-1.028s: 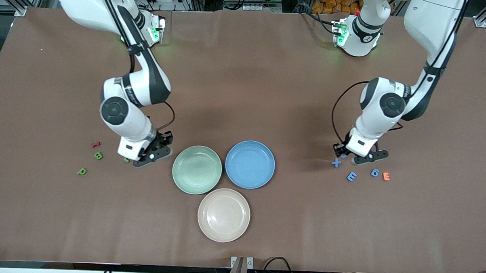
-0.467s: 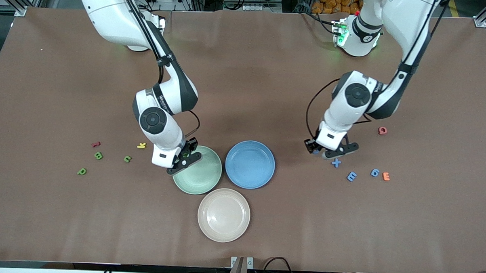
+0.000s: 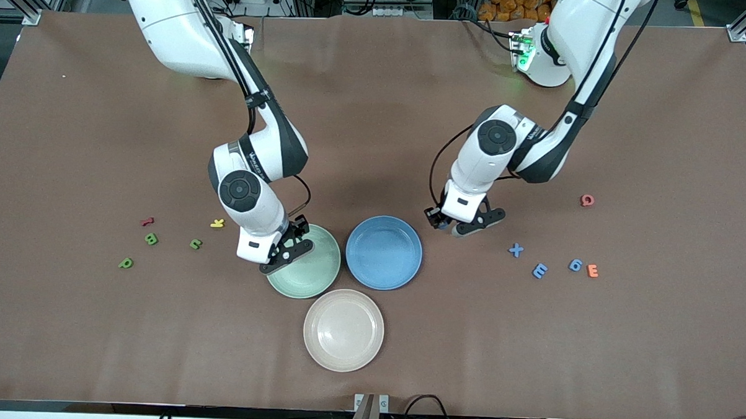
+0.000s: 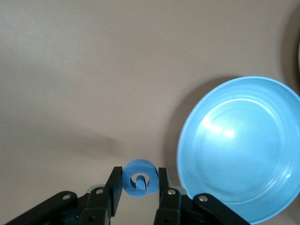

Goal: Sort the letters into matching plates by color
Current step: 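Carry the Z to the green plate while the left gripper carries G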

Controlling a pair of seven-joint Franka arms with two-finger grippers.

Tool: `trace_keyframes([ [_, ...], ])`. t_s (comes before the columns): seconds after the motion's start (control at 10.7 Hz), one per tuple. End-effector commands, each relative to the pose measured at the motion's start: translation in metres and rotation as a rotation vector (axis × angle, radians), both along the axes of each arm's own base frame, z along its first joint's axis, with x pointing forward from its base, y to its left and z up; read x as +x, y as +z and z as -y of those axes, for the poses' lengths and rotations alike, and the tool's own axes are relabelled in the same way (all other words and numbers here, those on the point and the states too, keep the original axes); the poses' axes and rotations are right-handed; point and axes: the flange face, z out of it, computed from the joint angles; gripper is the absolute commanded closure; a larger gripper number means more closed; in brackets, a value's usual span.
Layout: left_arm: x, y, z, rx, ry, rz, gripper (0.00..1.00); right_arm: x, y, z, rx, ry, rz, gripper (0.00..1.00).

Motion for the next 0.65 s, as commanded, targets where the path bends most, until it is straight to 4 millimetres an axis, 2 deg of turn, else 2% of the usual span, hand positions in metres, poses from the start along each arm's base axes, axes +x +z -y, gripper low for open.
trace_keyframes([
  [0.0, 0.024, -0.006, 0.035, -0.047, 0.105, 0.0, 1.0, 0.011, 0.013, 0.022, -0.02, -0.051, -0.016, 0.0],
  [0.09, 0.023, -0.01, 0.057, -0.069, 0.146, -0.008, 1.0, 0.016, 0.02, 0.045, -0.043, -0.084, -0.03, 0.0],
  [0.19, 0.026, -0.01, 0.069, -0.09, 0.18, -0.008, 1.0, 0.022, 0.026, 0.066, -0.059, -0.118, -0.032, 0.0],
  [0.37, 0.023, -0.011, 0.092, -0.111, 0.205, -0.01, 1.0, 0.032, 0.036, 0.108, -0.06, -0.188, -0.024, 0.0],
  [0.47, 0.023, -0.012, 0.092, -0.11, 0.208, -0.01, 1.0, 0.036, 0.042, 0.131, -0.033, -0.24, -0.027, 0.0],
  [0.56, 0.021, -0.012, 0.094, -0.11, 0.202, -0.009, 0.68, 0.039, 0.046, 0.148, -0.023, -0.272, -0.033, 0.0],
])
